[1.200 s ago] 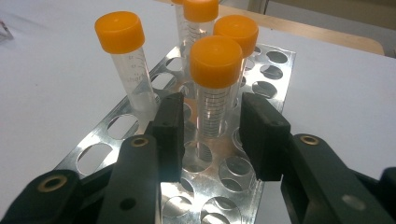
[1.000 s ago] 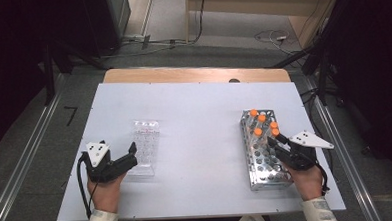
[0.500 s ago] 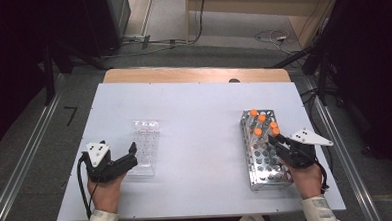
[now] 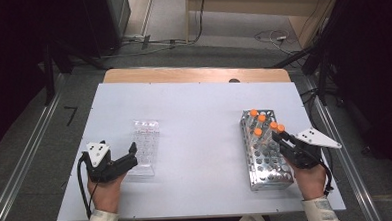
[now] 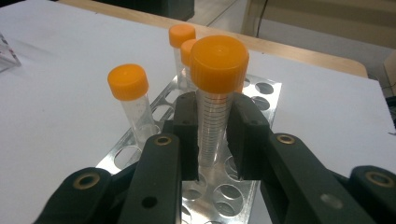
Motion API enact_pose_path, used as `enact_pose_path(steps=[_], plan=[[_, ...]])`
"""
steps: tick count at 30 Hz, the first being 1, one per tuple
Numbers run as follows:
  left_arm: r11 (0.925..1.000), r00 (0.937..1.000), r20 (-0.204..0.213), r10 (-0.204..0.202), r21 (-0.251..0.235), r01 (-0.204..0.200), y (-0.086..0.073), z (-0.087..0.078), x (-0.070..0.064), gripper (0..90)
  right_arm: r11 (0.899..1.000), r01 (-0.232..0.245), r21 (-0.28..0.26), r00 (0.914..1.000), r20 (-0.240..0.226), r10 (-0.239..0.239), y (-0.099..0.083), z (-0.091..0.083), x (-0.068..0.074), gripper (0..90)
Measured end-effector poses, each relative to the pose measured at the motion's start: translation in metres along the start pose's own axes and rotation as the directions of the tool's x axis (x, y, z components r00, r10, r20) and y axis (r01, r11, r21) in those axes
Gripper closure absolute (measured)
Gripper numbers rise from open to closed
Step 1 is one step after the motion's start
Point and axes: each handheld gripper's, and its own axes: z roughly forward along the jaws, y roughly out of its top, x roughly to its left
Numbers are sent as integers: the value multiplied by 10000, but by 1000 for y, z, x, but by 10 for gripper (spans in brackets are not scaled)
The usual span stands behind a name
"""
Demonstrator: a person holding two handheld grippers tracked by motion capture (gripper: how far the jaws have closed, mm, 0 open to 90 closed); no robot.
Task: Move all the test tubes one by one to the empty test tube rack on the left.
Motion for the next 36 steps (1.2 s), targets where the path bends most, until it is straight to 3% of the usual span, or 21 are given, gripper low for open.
enact_pose_path(steps=[15, 30, 36], plan=[[10000, 10000, 7, -21, -10, 21, 0, 0, 1, 63, 9985, -138, -537, 9999, 3, 139, 12, -20, 1, 715], [9999, 10000, 65, 66, -153, -65, 2, -4, -1, 70, 9979, 158, -635, 9964, -825, -210, 22, -45, 20, 715], [9998, 9995, 263, 158, -157, -154, 3, -5, -7, 70, 9975, 254, -653, 9913, -1272, -336, 23, -44, 31, 715]])
